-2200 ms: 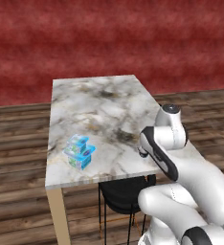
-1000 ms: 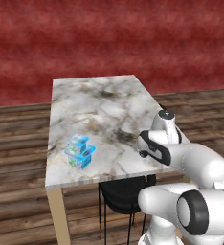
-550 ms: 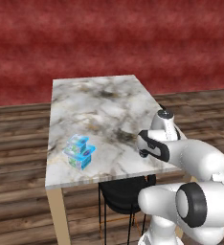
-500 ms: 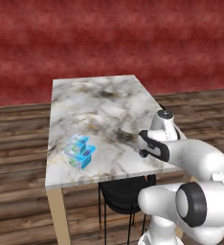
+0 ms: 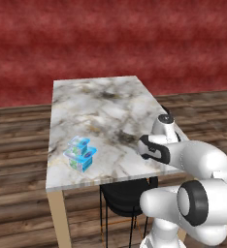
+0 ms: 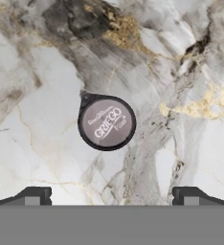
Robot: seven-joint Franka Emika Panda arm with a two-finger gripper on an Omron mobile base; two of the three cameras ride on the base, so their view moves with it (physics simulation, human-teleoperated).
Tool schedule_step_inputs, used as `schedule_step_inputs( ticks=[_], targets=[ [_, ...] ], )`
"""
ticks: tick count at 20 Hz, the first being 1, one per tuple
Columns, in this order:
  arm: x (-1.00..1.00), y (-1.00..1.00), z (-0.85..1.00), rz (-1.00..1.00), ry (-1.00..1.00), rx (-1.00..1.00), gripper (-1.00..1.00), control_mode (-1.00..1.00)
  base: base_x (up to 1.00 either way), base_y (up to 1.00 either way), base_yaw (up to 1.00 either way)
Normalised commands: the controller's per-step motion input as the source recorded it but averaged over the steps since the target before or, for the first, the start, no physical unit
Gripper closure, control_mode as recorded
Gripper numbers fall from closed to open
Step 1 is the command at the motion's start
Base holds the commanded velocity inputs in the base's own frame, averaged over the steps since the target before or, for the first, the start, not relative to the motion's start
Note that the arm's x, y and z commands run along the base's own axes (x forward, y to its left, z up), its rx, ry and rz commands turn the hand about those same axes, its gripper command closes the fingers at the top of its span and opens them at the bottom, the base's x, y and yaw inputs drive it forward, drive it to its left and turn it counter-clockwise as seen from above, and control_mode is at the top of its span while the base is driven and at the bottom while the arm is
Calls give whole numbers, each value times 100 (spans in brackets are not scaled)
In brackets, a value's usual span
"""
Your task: Stack the yogurt containers by placing the smaller containers on top of the larger containers.
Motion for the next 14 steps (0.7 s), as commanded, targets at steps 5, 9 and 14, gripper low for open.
schedule_step_inputs(
  ticks=[5, 9, 14],
  targets=[
    [7, 5, -11, 0, 0, 0, -100, -100, 0, 0, 0],
    [15, 0, -1, 0, 0, 0, -100, -100, 0, 0, 0],
    [17, 0, 0, 0, 0, 0, -100, -100, 0, 0, 0]
  ],
)
